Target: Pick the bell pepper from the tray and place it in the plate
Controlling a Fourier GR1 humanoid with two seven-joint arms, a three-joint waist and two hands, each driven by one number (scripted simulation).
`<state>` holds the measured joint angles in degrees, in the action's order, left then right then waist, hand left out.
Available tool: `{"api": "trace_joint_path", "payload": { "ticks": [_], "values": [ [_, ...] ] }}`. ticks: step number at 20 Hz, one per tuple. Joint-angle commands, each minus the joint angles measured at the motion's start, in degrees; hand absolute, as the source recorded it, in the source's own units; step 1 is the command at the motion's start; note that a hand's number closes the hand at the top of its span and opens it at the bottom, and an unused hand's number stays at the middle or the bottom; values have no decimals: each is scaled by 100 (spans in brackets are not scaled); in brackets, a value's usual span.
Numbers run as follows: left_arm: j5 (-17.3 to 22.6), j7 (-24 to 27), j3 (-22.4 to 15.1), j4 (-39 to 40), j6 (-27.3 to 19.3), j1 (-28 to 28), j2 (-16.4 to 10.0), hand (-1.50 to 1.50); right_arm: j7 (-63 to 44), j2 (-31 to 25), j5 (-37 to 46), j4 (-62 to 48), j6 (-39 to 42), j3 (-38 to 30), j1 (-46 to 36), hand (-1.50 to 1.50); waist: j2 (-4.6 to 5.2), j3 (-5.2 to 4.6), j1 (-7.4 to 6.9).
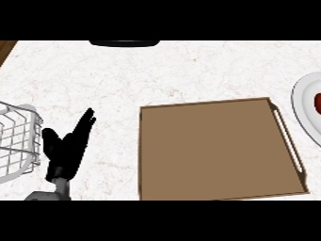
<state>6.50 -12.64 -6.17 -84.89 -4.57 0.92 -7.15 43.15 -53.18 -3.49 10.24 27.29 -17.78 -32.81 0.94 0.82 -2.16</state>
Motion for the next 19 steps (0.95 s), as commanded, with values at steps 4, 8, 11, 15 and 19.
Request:
{"api": "trace_joint_path", "payload": {
  "ticks": [4, 8, 11, 15, 19],
  "values": [
    [47, 30, -31, 168, 27, -243, 107, 0, 986, -173, 157, 232, 1293, 205, 771, -150, 5, -18, 118],
    [30, -99, -68, 88, -34, -217, 161, 0, 1271, -414, 261, 461, 1258, 316, 1150, -150, -9, -8, 210],
    [98, 64, 110, 180, 93, -308, -6, 0, 1279, -651, 278, 550, 1308, 351, 1249, -150, -16, -21, 164],
    [63, 169, 35, 146, 70, -331, 104, 0, 1547, -611, 337, 676, 1154, 456, 1607, -150, -16, -5, 213],
    [145, -177, 143, -37, 98, -171, -38, 0, 1744, -490, 266, 723, 1035, 449, 1849, -150, -43, -7, 224]
  ]
}}
